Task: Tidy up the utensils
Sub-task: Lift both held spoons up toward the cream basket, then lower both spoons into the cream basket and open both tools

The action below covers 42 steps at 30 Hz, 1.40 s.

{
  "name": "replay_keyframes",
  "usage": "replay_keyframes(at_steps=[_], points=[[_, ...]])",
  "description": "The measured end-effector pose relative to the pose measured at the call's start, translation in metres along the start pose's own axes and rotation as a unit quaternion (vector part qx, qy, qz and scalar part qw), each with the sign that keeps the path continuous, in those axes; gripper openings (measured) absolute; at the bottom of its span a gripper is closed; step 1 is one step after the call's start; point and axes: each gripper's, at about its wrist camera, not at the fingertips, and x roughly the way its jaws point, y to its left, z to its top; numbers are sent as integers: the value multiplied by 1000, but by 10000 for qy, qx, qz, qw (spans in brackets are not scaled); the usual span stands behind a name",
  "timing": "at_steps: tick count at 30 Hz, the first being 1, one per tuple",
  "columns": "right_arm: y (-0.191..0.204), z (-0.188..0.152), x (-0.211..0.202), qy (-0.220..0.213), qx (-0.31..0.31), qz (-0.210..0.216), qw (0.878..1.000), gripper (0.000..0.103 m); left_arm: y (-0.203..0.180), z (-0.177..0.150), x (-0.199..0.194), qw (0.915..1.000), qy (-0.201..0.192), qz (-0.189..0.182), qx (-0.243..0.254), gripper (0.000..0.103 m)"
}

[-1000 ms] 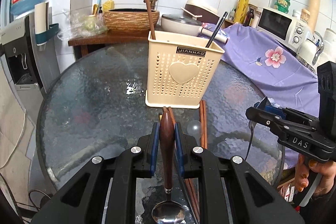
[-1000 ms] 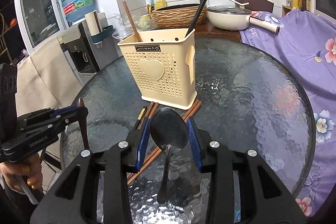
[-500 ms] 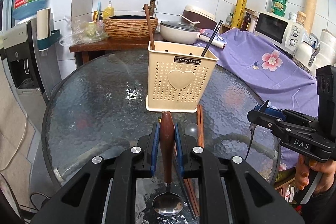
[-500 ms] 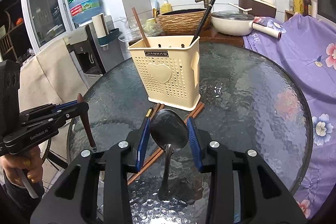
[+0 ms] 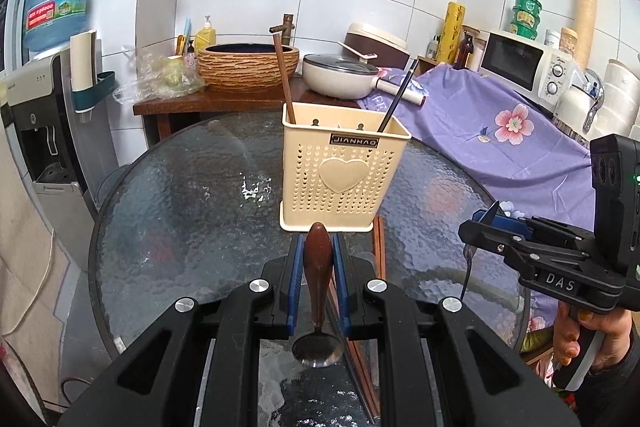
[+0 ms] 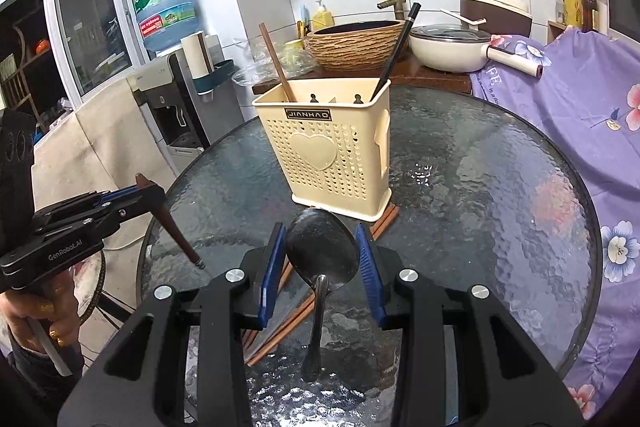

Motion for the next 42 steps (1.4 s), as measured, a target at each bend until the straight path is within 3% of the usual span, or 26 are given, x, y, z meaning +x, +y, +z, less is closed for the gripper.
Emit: replay_keyframes(at_steps=[7,16,23,29,37,42], points=[[1,15,2,-39,42,99,9999,36,-6,14,-2,9999,-120,-45,89,14],[7,67,-7,-560,-66,-28,9984,36,-13,73,2,9984,-288,-481,-24,14],[8,132,-17,-1258,-68,-304,9916,36,-13,134,-8,9959,-802,-358,-201,14],[9,172,-9,-1748,-58,-767,9816,36,-8,175,4,9906,-1278,112,-483,14],[-1,176,33,-1933,-4,-1141,9745,36,2,180,43,9864,-1362,412,-822,14],[-10,162,56,-1774,106,-1206,9767,37,10,167,64,9866,-1245,428,-960,14]])
